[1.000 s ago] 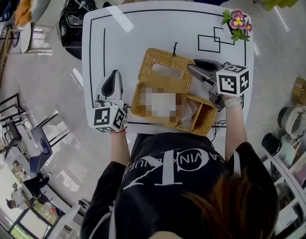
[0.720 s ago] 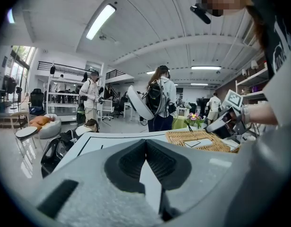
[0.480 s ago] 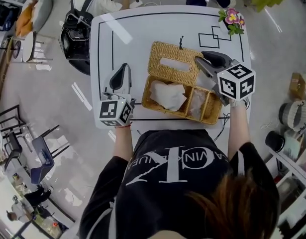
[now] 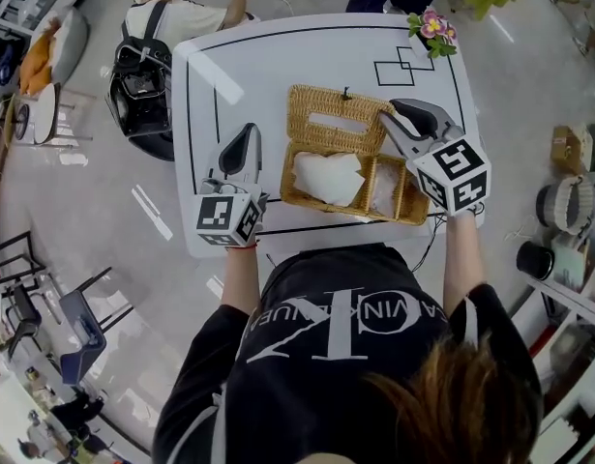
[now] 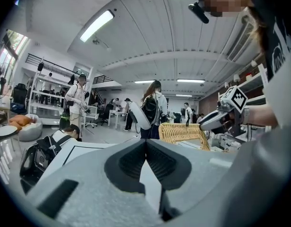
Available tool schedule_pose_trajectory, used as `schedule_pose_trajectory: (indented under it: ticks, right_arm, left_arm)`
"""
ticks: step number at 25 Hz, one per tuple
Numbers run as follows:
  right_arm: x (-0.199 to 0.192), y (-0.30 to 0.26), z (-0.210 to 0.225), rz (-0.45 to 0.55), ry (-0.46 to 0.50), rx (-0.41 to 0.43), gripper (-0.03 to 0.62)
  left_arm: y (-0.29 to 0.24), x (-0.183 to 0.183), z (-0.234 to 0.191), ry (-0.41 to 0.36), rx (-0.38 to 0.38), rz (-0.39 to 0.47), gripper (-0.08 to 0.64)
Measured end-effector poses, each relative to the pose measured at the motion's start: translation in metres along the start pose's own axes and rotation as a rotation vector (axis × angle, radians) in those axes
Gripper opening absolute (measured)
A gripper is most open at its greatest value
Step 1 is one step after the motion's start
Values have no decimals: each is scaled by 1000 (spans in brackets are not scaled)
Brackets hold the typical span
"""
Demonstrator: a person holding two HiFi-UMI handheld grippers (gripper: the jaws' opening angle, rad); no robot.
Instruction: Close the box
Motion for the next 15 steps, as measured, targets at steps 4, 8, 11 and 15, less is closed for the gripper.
schedule_pose_trajectory:
  ticks: [4, 8, 11, 15]
  right_arm:
    - [0, 12, -14, 29, 25, -44, 81]
    - [-1, 22, -26, 51, 37, -70, 69]
    - [-2, 27, -35, 63, 50, -87, 64]
    - [-4, 36, -47, 74, 57, -105, 64]
  left_arm:
    - [2, 3, 5, -2, -30, 12, 11]
    - [8, 5, 6, -9, -45, 22, 11]
    - [14, 4, 6, -9, -52, 21, 11]
    - [22, 3, 10, -11, -68, 17, 11]
Point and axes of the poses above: the fingertips, and each gripper's own axes: y backward along the fingers, z to its right, x out of its top, the point moved 9 cm from there along y, backward along the fingers, and after that the axes turned 2 degrees about -y, right-handed, at the moved point
